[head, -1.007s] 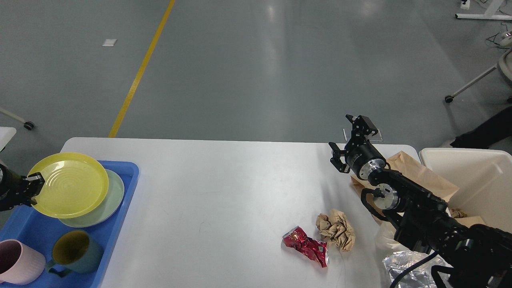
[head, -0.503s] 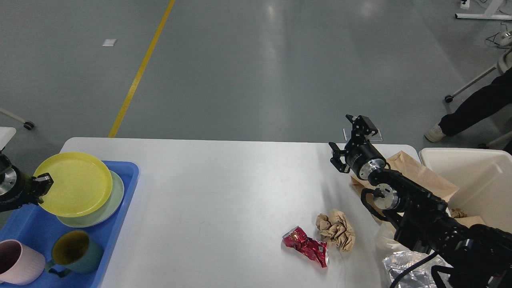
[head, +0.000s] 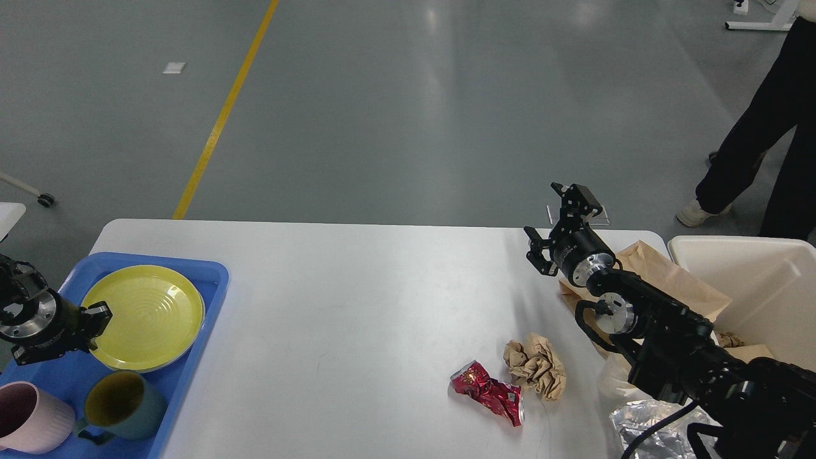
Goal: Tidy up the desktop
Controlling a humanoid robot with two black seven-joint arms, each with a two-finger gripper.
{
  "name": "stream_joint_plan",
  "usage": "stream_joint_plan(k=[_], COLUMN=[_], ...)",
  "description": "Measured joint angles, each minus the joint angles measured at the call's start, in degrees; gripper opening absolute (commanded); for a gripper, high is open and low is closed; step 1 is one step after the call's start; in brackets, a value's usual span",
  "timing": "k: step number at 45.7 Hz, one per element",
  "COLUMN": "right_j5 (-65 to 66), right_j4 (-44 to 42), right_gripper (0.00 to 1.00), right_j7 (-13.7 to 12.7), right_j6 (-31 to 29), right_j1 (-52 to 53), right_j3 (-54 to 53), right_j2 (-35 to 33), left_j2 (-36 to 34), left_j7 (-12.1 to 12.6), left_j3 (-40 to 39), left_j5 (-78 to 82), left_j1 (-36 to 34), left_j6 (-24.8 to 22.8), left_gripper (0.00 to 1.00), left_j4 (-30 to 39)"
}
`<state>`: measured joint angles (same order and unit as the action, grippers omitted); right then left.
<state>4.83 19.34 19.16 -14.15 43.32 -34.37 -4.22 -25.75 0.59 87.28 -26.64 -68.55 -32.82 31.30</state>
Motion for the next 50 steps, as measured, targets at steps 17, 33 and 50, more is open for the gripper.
stream_joint_plan(k=[17,33,50], right_j5=[0.0,0.0,0.0], right_j4=[0.0,0.0,0.0], right_gripper=[1.00,1.00,1.00], right_j7=[0.0,0.0,0.0], right_j6=[0.0,0.0,0.0], right_j1=[0.0,0.0,0.0], right_j3=[0.0,0.0,0.0], right_j2=[0.0,0.0,0.0], left_j2=[-0.2,-0.6,-0.6], left_j7=[-0.1,-0.1,0.0], left_j3=[0.3,0.9,1.1], left_j5=[0.2,0.2,0.2], left_j1=[-0.5,-2.4,-2.6], left_j6=[-1.2,-14.3,-13.9], left_gripper=[0.95,0.96,0.96], left_j4=[0.7,0.8,0.7])
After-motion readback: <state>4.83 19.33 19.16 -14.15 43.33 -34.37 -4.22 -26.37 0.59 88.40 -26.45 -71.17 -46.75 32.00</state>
